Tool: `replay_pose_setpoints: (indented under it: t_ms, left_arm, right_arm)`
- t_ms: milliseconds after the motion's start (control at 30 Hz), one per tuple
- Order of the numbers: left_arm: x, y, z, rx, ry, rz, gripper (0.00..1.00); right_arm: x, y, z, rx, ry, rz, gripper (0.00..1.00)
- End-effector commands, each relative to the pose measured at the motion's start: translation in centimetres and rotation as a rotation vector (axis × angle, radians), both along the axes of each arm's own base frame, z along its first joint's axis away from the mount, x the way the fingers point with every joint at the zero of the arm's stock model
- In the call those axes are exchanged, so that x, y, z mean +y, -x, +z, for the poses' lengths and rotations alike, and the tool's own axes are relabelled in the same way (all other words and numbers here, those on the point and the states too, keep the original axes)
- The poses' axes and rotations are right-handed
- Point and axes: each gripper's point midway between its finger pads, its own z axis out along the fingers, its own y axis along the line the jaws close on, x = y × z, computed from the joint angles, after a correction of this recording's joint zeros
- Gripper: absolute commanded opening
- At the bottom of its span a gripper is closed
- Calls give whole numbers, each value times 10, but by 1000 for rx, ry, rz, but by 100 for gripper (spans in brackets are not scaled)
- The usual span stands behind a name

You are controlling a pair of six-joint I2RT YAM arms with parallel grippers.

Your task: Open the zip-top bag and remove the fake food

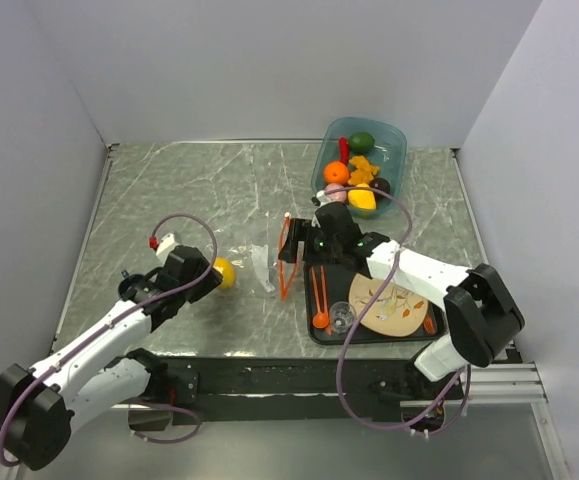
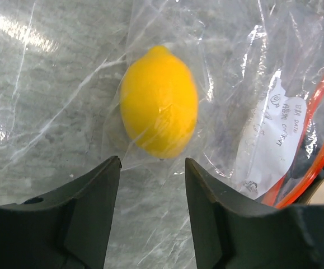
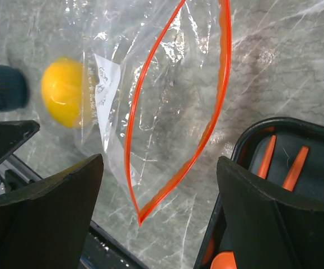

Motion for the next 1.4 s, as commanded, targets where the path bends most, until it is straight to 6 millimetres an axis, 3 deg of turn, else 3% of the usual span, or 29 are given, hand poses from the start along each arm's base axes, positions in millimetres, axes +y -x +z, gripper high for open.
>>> replay_pose_setpoints:
  t_ms: [0,167,233,267,367,467,567,700,833,1100,1367]
  left_arm:
    - [1,1,-5,7,23,35,56]
    - [4,1,-13,11,17,50,56]
    - [5,1,-16,12,14,59,55]
    - [5,0,-18,12,12,61,52]
    - [9,-2,-22,14,-11,80,42]
    - [11,-8,-21,-1,-33,86,30]
    - [13,-14,-18,-12,-59,86,14]
    - [14,-20,-6,-36,-86,79,1]
    - [17,-17,1,-43,-99,76,1]
    - [14,-9,-18,-31,-71,46,32]
    - [1,-22,-17,-110,-23,13,34]
  right_arm:
    - [22,-13,14,-74,-21,8,91]
    - [33,-18,-5,-37,9,8,88]
    - [32,-22,-13,-29,27,-6,82]
    - [33,-25,-14,-30,35,-9,77]
    - [32,-31,-20,-26,61,-28,49]
    - [31,-38,-23,-29,90,-47,31]
    - [30,-42,-25,-27,116,-56,20]
    - [28,-52,-29,-29,148,-84,11]
    - [26,-62,-35,-7,153,-98,6]
    - [24,-70,-53,29,178,-95,5]
    - [26,-69,-56,45,172,-75,5]
